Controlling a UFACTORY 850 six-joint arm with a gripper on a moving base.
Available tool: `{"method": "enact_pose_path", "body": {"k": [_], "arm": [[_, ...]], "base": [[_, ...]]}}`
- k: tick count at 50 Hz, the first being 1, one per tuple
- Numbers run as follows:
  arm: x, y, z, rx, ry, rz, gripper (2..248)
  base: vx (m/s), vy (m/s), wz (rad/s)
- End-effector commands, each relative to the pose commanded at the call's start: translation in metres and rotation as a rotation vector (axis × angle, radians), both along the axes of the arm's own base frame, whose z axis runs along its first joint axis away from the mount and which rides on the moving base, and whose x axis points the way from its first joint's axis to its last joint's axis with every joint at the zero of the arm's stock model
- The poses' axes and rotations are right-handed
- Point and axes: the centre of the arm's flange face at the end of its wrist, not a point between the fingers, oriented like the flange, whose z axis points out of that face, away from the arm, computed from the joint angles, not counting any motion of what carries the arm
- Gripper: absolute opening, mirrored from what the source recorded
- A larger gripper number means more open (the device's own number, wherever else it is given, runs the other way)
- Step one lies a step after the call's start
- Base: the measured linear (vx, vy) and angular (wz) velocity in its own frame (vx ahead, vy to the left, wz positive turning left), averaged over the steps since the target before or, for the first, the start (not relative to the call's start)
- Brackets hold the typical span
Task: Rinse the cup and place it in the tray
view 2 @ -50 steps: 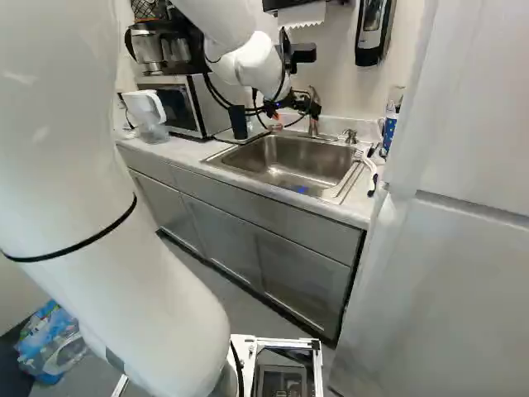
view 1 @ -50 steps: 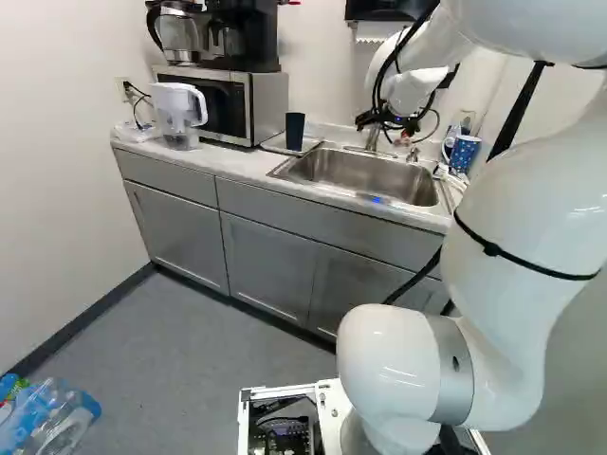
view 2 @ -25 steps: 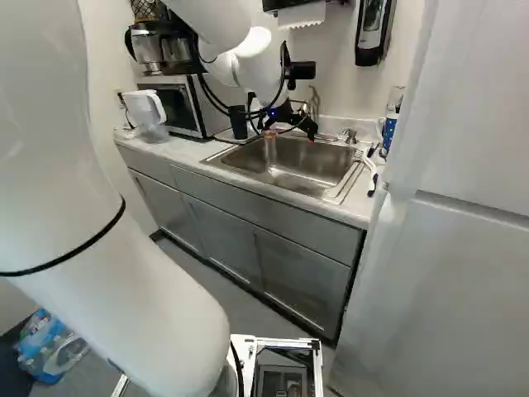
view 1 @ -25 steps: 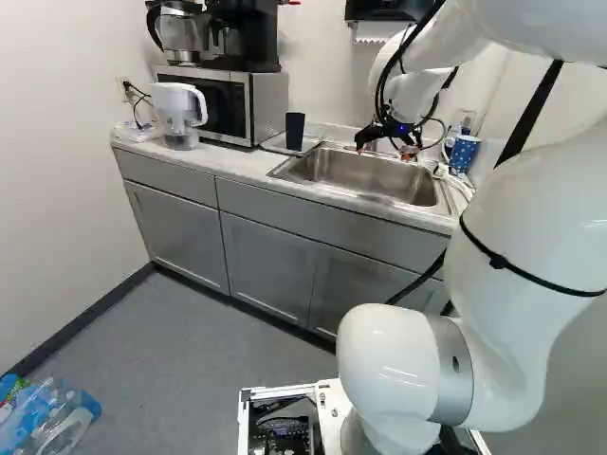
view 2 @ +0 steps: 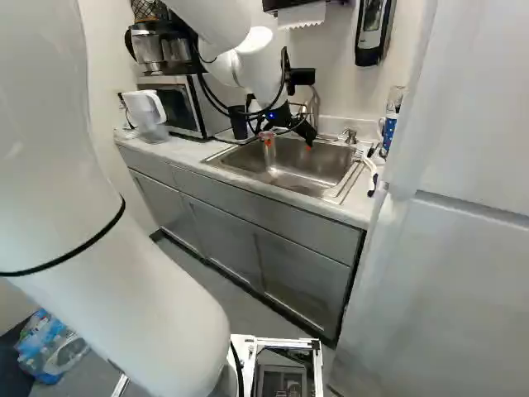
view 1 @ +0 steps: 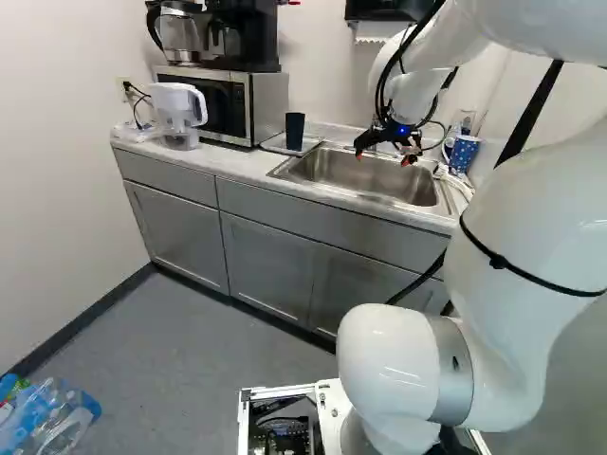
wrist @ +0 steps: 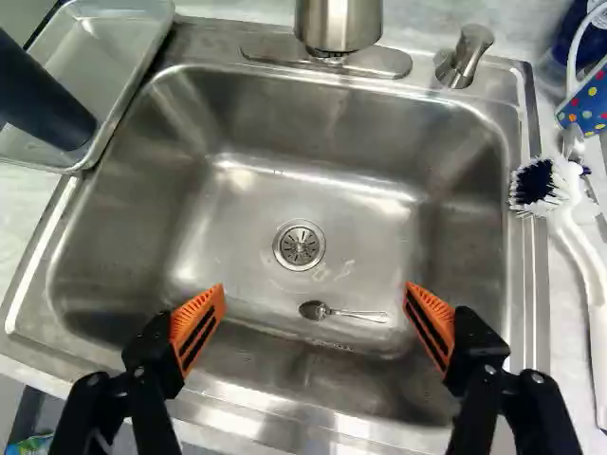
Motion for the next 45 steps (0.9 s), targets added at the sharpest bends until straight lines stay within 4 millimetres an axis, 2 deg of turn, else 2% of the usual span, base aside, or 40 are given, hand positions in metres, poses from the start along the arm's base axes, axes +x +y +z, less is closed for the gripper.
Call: {"method": "enact_pose_path", "body": {"k": [45], "arm": [[0.0,0.0,0.0,0.0,0.0,0.0,247]], "base": [[-0.001,0.002,0.003]]}}
